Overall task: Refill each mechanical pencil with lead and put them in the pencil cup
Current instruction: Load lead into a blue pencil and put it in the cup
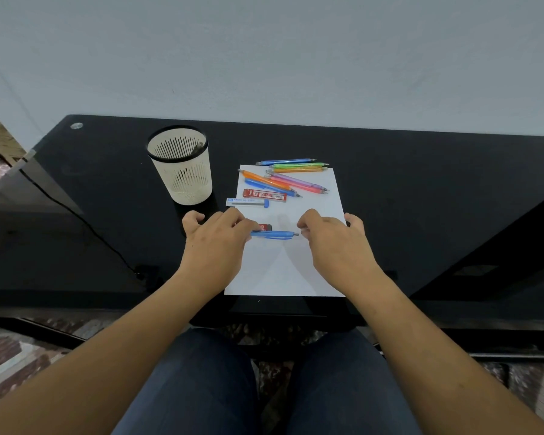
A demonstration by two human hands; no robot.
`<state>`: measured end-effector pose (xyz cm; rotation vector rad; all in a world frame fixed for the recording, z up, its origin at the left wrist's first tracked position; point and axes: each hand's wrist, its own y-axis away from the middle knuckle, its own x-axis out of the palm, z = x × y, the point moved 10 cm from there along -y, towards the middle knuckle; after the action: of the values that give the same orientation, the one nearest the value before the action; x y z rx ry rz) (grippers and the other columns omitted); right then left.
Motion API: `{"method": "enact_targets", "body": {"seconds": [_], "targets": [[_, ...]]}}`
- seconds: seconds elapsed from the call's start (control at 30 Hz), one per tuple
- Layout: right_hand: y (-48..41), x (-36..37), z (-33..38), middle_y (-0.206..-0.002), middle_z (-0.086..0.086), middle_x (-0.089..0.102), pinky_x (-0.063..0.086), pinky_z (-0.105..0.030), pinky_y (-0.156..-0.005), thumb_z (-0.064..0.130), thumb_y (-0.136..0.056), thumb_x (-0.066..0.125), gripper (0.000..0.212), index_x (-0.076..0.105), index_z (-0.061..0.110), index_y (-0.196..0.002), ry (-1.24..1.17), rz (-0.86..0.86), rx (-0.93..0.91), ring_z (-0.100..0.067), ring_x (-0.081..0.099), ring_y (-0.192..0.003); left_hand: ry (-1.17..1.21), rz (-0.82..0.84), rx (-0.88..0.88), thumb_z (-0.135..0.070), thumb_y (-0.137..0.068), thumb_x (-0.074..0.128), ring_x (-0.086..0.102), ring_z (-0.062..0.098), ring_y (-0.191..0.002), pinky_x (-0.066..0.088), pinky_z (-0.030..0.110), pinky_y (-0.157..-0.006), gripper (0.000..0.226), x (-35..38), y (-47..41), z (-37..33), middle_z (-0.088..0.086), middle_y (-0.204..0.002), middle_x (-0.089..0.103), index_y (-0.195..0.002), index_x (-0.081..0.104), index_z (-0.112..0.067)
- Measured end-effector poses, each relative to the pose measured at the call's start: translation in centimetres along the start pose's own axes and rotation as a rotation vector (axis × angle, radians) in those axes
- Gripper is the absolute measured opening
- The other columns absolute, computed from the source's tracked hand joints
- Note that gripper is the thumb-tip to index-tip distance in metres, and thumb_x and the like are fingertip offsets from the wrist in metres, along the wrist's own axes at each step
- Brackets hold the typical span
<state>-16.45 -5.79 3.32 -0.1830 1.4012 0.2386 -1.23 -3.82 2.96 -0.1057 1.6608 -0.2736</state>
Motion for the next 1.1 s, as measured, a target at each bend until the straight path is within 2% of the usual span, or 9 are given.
{"method": "enact_targets", "body": {"seconds": [0.17,0.27,0.33,0.6,0.77,1.1], "targets": [[0.04,0.04,-0.02,-0.108,0.005,0.064,0.015,-0.046,-0.114,0.017,-0.094,0.053,0.041,0.034,0.030,-0.128,0.014,0.005,0.014,-0.015,0.058,-0.105,0.009,-0.013,0.005,-0.022,-0.093,0.061,0.053,0.014,-0.102,0.019,0.041,-0.097,0.033,-0.03,0.06,-0.03,-0.008,-0.116,0.056,-0.125,0.059,-0.032],[0.07,0.12,-0.08,-0.096,0.006,0.062,0.015,-0.046,-0.114,0.019,-0.097,0.048,0.025,0.038,0.027,-0.117,0.011,0.014,0.009,-0.014,0.059,-0.096,0.007,-0.018,0.005,-0.021,-0.092,0.062,0.054,0.014,-0.100,0.019,0.040,-0.095,0.032,0.09,0.19,0.08,-0.007,-0.114,0.058,-0.123,0.061,-0.031],[0.08,0.21,-0.03,-0.096,0.006,0.060,0.016,-0.046,-0.113,0.021,-0.098,0.047,0.019,0.039,0.028,-0.114,0.026,0.017,-0.001,-0.013,0.057,-0.094,0.010,-0.023,0.007,-0.021,-0.091,0.063,0.054,0.015,-0.098,0.020,0.041,-0.095,0.032,0.03,0.22,0.08,-0.007,-0.113,0.058,-0.122,0.062,-0.031],[-0.22,-0.01,-0.15,-0.111,0.008,0.056,0.028,-0.041,-0.107,0.032,-0.097,0.049,0.017,0.052,0.030,-0.114,0.036,-0.065,-0.010,-0.012,0.049,-0.104,0.013,-0.031,0.006,-0.021,-0.093,0.060,0.053,0.014,-0.100,0.017,0.039,-0.095,0.032,-0.17,0.40,0.08,-0.008,-0.114,0.057,-0.124,0.061,-0.031],[-0.42,0.04,-0.38,-0.111,0.008,0.058,0.027,-0.039,-0.108,0.029,-0.097,0.051,0.019,0.054,0.029,-0.115,-0.009,-0.043,0.021,-0.011,0.050,-0.104,0.011,0.013,-0.007,-0.026,-0.097,0.053,0.050,0.011,-0.106,0.017,0.039,-0.099,0.032,0.32,0.31,0.13,-0.010,-0.121,0.053,-0.128,0.056,-0.034],[-0.62,0.27,-0.55,-0.106,0.009,0.062,0.026,-0.038,-0.107,0.033,-0.096,0.052,0.017,0.058,0.029,-0.111,-0.016,-0.023,0.028,-0.011,0.050,-0.097,0.042,-0.036,0.001,-0.019,-0.093,0.060,0.054,0.014,-0.096,0.018,0.039,-0.094,0.031,0.27,0.43,0.22,-0.008,-0.111,0.057,-0.121,0.063,-0.031]]}}
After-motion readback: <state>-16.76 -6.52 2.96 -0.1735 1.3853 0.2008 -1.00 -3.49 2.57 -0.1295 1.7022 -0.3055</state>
